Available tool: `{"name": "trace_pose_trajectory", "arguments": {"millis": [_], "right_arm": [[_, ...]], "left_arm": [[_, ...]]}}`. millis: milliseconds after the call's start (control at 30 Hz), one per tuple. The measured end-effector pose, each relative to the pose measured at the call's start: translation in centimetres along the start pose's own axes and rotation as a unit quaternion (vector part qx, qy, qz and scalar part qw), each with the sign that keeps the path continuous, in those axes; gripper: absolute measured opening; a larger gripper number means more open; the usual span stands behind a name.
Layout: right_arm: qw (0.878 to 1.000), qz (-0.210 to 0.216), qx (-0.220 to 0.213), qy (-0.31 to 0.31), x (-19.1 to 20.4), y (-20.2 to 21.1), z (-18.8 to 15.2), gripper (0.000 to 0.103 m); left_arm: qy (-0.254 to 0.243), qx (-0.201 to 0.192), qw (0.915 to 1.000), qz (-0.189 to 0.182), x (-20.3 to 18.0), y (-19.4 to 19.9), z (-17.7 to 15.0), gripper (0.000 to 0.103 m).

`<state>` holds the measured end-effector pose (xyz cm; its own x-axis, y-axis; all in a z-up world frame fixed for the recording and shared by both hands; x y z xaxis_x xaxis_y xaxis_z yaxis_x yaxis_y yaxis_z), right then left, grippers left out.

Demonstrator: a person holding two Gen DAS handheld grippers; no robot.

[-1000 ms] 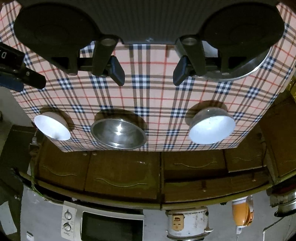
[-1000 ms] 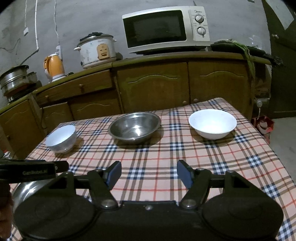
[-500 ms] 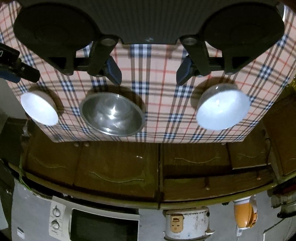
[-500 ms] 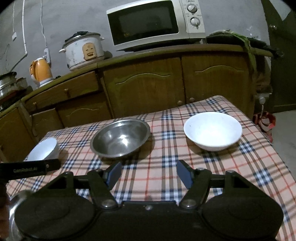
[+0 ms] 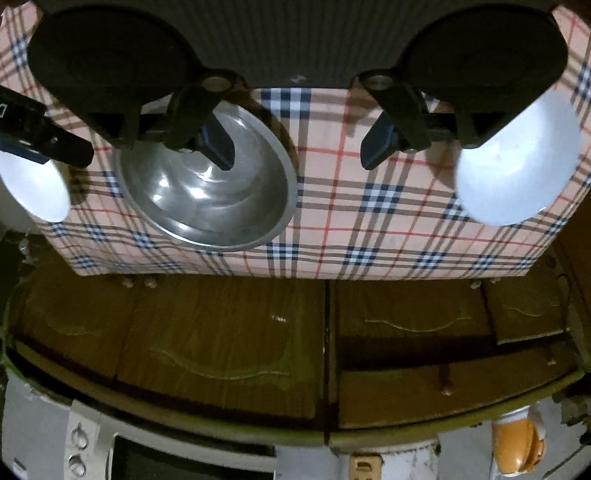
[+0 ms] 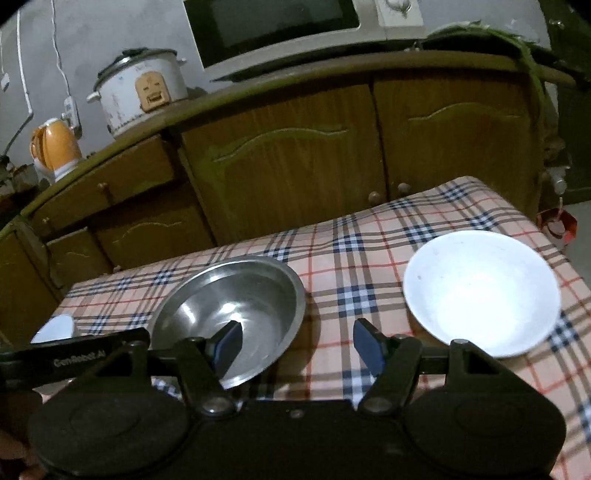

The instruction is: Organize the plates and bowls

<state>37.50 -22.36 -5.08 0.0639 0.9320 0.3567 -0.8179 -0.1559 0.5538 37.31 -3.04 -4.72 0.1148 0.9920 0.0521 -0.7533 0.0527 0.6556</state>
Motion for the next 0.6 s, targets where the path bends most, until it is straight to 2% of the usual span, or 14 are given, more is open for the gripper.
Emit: {"name": "trace_pose_trajectory", "arguments": {"millis": [167,233,300,333,367,400,433,467,600], "right_arm": [[1.000,-0.007,0.019,-0.005,0.2,-3.2,0.3,0.080],[0.999,-0.005,0.029,-0.012,0.1,-4.3,0.3,0.079],[0.999,-0.005,0.041,-0.022,-0.1,-5.3,0.1,0.077],[0.999,-0.004,0.045,-0.025,-0.1,-5.6,0.1,0.067],[0.998,0.000,0.048,-0.028,-0.1,-5.8,0.0,0.052],[0.998,0.003,0.050,-0.030,-0.1,-5.9,-0.1,0.043],[0.998,0.005,0.051,-0.027,0.1,-5.9,-0.2,0.031],[0.998,0.010,0.050,-0.022,0.2,-5.8,-0.3,0.024],[0.999,0.010,0.037,-0.018,0.3,-4.5,-0.4,0.023]], "left_arm": [[-0.012,0.014,0.9998,0.002,0.1,-2.5,0.4,0.074],[-0.008,0.019,0.9998,0.001,0.3,-3.2,0.4,0.066],[-0.009,0.029,0.9995,-0.004,0.4,-3.9,0.4,0.046],[-0.009,0.035,0.9993,-0.008,0.4,-4.3,0.5,0.041],[-0.007,0.039,0.9991,-0.016,0.5,-4.6,0.5,0.033],[-0.002,0.040,0.9988,-0.029,0.6,-4.7,0.4,0.025],[0.000,0.037,0.9986,-0.038,0.6,-4.6,0.4,0.022],[-0.001,0.033,0.9985,-0.043,0.5,-4.3,0.3,0.020],[0.001,0.033,0.9983,-0.047,0.3,-3.2,0.1,0.019]]}}
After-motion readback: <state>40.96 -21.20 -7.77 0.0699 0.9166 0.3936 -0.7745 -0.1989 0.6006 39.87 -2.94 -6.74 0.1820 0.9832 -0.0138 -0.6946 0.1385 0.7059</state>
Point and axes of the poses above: each gripper's, at about its wrist camera, not at the fingertips, and y roughly against the way its jaws point, x to its left, z to its top, the point moved 1 cm from there along -y, roughly the way its jaws point, and after that the axes turned 8 degrees about -y, right-handed, at the moved point
